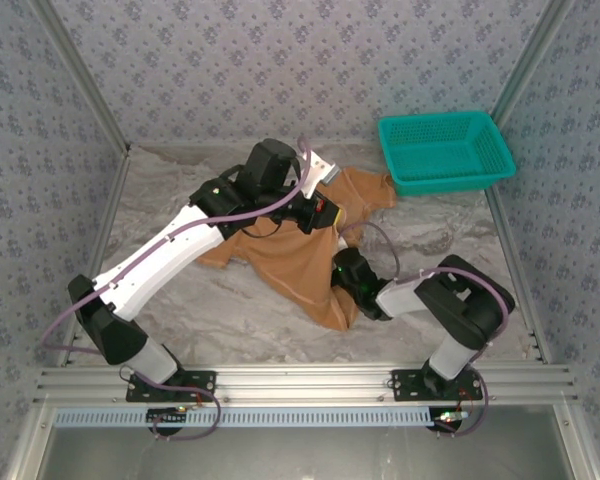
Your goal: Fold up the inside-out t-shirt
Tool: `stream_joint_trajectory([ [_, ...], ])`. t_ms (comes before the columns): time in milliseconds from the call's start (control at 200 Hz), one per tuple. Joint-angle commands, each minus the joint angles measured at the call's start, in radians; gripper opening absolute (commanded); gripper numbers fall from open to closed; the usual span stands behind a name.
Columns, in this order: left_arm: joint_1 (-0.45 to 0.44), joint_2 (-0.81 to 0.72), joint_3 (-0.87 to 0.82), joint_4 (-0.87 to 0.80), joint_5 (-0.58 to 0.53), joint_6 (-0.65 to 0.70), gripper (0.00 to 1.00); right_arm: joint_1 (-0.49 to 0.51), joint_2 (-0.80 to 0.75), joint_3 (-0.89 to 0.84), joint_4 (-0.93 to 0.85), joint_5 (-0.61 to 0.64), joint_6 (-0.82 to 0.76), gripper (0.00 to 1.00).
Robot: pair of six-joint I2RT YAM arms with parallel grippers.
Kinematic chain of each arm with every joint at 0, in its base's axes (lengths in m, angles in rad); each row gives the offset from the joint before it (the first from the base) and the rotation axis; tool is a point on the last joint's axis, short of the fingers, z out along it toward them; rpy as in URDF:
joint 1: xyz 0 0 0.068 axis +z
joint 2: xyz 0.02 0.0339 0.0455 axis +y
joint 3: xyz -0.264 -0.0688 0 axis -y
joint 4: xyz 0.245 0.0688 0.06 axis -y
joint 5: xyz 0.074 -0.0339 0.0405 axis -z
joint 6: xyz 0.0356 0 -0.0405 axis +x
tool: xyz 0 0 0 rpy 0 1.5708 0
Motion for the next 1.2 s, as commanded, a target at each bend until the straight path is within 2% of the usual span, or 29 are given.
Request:
stream_joint_trajectory([
  [0, -0.003, 0.002, 0.035, 0.018, 0.050, 0.007, 0.00, -0.010, 0.047, 0.070, -0.012, -0.089, -0.018, 0.32],
  [240, -0.015, 0.019, 0.111, 0.074, 0.056, 0.007, 0.00, -0.009, 0.191, 0.243, -0.044, -0.159, 0.028, 0.40],
  [335, -0.018, 0.034, 0.167, 0.072, 0.055, 0.016, 0.00, 0.001, 0.232, 0.305, -0.061, -0.135, 0.035, 0.43],
  [410, -0.018, 0.038, 0.195, 0.073, 0.014, 0.020, 0.00, 0.023, 0.248, 0.334, -0.075, -0.099, 0.023, 0.45],
  [650, -0.015, 0.055, 0.197, -0.003, -0.160, 0.070, 0.00, 0.058, 0.132, 0.272, -0.101, -0.022, -0.040, 0.49],
  [744, -0.015, 0.055, 0.171, -0.014, -0.187, 0.085, 0.00, 0.067, 0.087, 0.263, -0.139, -0.031, -0.045, 0.52],
  [894, -0.014, 0.063, 0.144, -0.020, -0.119, 0.094, 0.00, 0.083, 0.084, 0.291, -0.194, -0.067, -0.046, 0.54],
  [1054, -0.014, 0.063, 0.110, 0.008, -0.009, 0.081, 0.00, 0.040, 0.184, 0.375, -0.206, -0.125, -0.026, 0.54],
  [1199, -0.016, 0.063, 0.087, 0.023, 0.036, 0.074, 0.00, 0.027, 0.266, 0.455, -0.241, -0.118, -0.012, 0.53],
])
